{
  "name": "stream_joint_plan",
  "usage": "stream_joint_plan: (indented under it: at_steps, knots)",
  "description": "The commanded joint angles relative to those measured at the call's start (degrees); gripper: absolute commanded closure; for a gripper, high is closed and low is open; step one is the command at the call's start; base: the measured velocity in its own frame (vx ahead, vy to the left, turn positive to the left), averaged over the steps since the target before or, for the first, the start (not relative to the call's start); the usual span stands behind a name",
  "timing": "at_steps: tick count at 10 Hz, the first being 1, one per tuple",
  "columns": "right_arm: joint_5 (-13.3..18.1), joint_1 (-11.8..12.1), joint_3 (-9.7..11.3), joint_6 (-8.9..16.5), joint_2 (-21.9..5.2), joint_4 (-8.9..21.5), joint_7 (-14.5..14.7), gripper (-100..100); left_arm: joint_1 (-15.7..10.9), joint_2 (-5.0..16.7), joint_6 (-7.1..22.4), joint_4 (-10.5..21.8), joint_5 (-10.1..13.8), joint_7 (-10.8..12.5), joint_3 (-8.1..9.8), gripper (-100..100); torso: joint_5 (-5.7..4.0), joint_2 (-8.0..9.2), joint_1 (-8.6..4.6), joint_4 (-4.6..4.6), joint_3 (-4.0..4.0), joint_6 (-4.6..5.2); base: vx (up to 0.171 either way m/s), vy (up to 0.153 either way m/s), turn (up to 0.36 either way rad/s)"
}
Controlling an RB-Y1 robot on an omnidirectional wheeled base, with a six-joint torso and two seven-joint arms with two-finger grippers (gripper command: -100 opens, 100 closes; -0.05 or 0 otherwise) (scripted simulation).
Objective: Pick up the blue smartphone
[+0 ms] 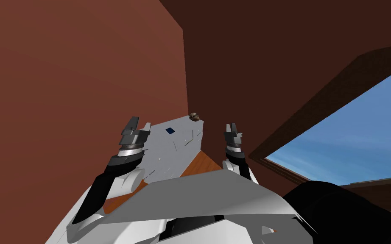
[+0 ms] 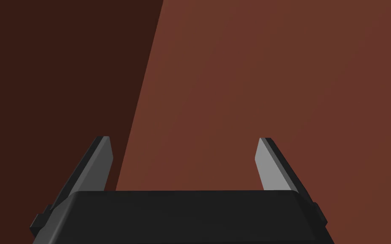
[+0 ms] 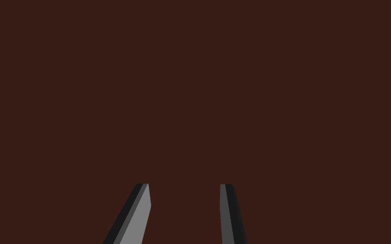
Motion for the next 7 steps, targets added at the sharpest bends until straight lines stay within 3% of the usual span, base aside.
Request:
stream_joint_plan:
  at_steps: [1, 2, 3, 5, 6, 7]
  knots:
    - [0.0, 0.0, 0.0, 0.0, 0.0, 0.0, 0.0, 0, -0.8, 2.3, 2.9, -0.4, 2.6, -0.1, 1.34, -100, 0.0, 0.0, 0.0, 0.0, 0.0, 0.0, -0.085, 0.052, -0.135]
    - [0.0, 0.0, 0.0, 0.0, 0.0, 0.0, 0.0, 0, -0.8, 2.3, 4.4, -0.4, 2.6, -0.1, 1.34, -100, 0.0, 0.07, 0.03, 0.01, 0.03, 0.03, -0.072, 0.038, -0.07]
    - [0.0, 0.0, 0.0, 0.0, 0.0, 0.0, 0.0, 0, -1.5, 4.4, 6.1, -0.8, 5.1, -0.1, 2.75, -100, 0.0, 0.03, -0.02, 0.01, 0.02, 0.0, -0.073, 0.032, -0.128]
    - [0.0, 0.0, 0.0, 0.0, 0.0, 0.0, 0.0, 0, -1.5, 4.4, 8.2, -0.8, 5.1, -0.1, 2.75, -100, -0.01, -0.02, -0.05, 0.0, -0.01, 0.0, -0.039, 0.021, -0.033]
    - [0.0, 0.0, 0.0, 0.0, 0.0, 0.0, 0.0, 0, -2.2, 6.5, 10.3, -1.1, 7.7, -0.1, 4.24, -100, -0.02, -0.12, -0.12, -0.03, -0.07, -0.01, -0.043, 0.019, -0.15]
    - [0.0, 0.0, 0.0, 0.0, 0.0, 0.0, 0.0, 0, -2.2, 6.5, 11.5, -1.1, 7.7, -0.1, 4.24, -100, -0.03, -0.09, -0.1, -0.03, -0.06, 0.03, -0.057, 0.032, -0.088]
